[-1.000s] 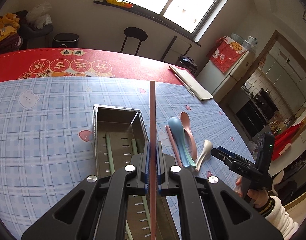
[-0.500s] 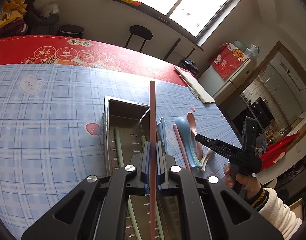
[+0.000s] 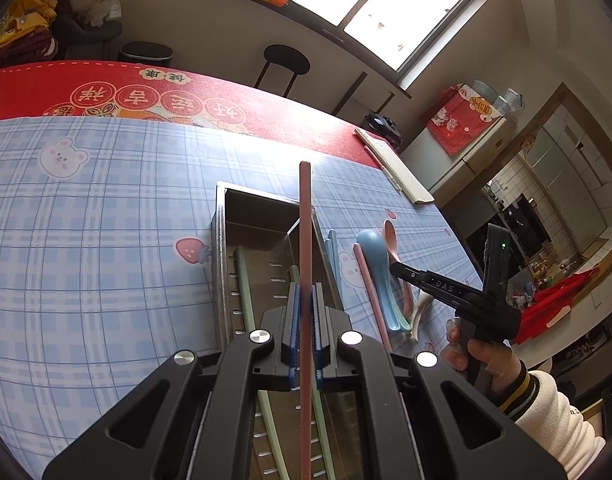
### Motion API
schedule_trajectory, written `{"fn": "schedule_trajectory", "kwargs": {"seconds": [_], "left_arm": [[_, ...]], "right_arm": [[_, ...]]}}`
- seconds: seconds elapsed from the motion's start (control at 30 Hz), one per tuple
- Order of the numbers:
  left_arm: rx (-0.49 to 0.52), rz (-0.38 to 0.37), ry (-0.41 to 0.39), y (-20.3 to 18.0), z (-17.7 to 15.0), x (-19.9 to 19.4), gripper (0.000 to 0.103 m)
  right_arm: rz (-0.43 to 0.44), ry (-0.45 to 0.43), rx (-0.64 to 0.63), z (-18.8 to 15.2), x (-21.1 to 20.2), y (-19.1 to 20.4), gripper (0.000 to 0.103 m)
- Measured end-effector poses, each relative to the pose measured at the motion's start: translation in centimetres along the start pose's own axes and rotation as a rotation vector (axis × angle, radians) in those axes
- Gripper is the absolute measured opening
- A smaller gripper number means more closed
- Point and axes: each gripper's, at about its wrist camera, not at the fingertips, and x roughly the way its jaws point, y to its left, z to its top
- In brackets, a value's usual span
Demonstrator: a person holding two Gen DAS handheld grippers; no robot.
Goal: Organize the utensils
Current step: 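Carry the pink chopstick into the steel basket with the left gripper while the right gripper grasps the pink spoon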
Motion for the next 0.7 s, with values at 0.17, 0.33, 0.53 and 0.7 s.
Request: {"fn": "schedule_trajectory", "kwargs": {"seconds": [0.17,0.33,0.53,0.7], "left_arm": [[-0.002,0.004,0.002,0.1,0.0,0.1,0.006],[-0.009,0.004,0.01,0.5,0.1,0.3,0.006],[0.003,0.021,0.017,0.3,-0.2,0.7,0.006],[0.009,0.027,0.029,0.1,-0.3,1.2,0.006]], "right_arm": [[-0.028,-0.024,0.005,-0.4,-0.2,0.3,0.015],[0.006,-0.081,0.051,-1.5,-1.5,-0.3,0.015],[0.066,-0.147,0.094,-2.6,-4.0,-0.3,0.015],[0.116,-0.177,0.093,-4.0,-5.8,0.1,0.015]]}}
